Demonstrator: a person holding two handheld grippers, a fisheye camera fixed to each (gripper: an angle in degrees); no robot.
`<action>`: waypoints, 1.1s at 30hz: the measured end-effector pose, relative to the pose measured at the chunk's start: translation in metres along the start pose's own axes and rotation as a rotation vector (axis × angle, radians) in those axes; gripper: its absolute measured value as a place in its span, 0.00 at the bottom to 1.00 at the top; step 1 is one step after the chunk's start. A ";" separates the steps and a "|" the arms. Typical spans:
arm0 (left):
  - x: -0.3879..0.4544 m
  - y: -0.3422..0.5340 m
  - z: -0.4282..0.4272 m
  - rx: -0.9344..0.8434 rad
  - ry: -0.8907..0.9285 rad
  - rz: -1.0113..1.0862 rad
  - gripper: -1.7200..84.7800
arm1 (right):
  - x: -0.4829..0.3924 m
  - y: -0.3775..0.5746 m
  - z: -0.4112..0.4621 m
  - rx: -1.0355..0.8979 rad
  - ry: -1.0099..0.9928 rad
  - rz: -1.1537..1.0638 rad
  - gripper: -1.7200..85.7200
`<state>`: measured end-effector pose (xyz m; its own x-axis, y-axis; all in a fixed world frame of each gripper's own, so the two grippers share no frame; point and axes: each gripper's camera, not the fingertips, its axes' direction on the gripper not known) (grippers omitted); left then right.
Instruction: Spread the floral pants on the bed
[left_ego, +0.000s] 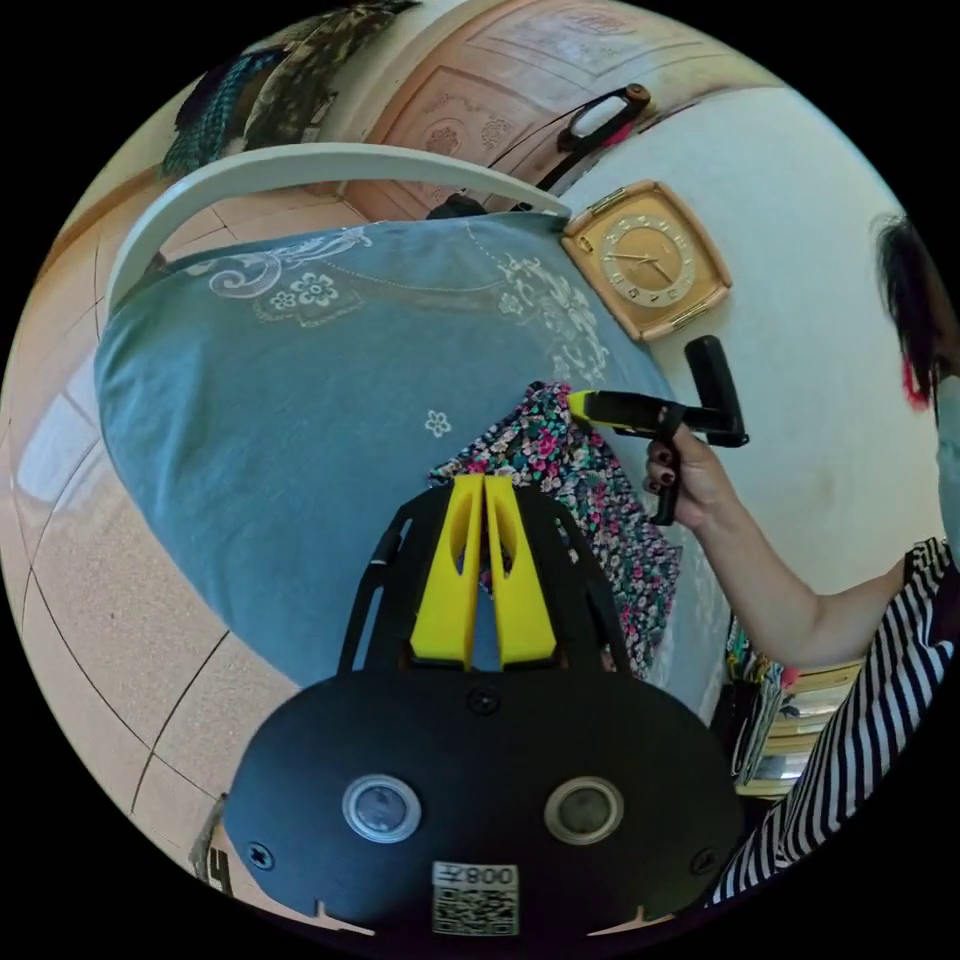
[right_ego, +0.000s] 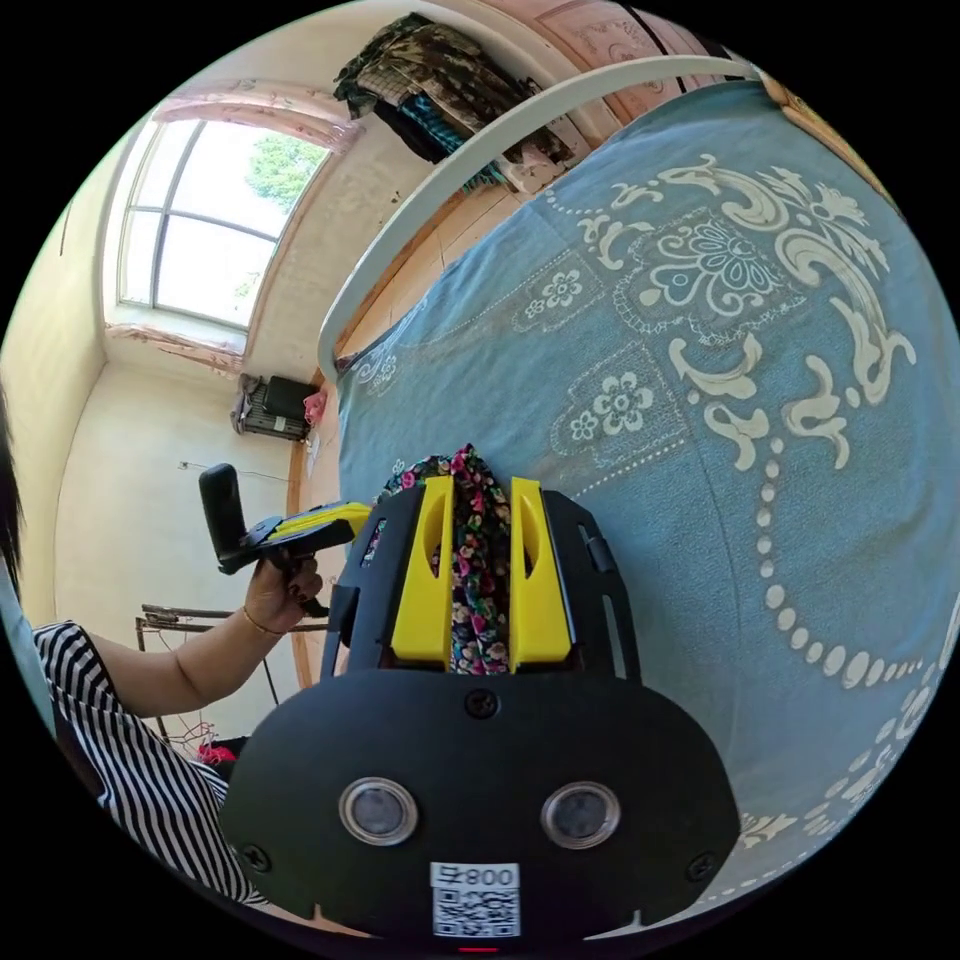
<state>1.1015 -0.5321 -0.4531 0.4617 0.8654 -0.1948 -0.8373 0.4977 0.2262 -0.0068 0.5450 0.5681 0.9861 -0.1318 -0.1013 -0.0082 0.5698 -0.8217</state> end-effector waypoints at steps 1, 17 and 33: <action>-0.007 -0.002 0.001 0.019 0.034 -0.021 0.02 | 0.005 -0.001 0.000 -0.001 -0.037 0.008 0.12; 0.018 0.019 0.025 -0.037 -0.030 0.158 0.02 | 0.015 0.085 -0.022 -0.080 0.106 -0.108 0.03; -0.006 0.119 0.043 -0.094 0.385 -0.231 0.11 | 0.076 0.229 -0.109 0.185 -0.090 0.175 0.10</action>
<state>1.0114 -0.4751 -0.3841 0.5120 0.6387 -0.5743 -0.7564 0.6521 0.0509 0.0482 0.5774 0.3107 0.9832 0.0497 -0.1756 -0.1575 0.7170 -0.6790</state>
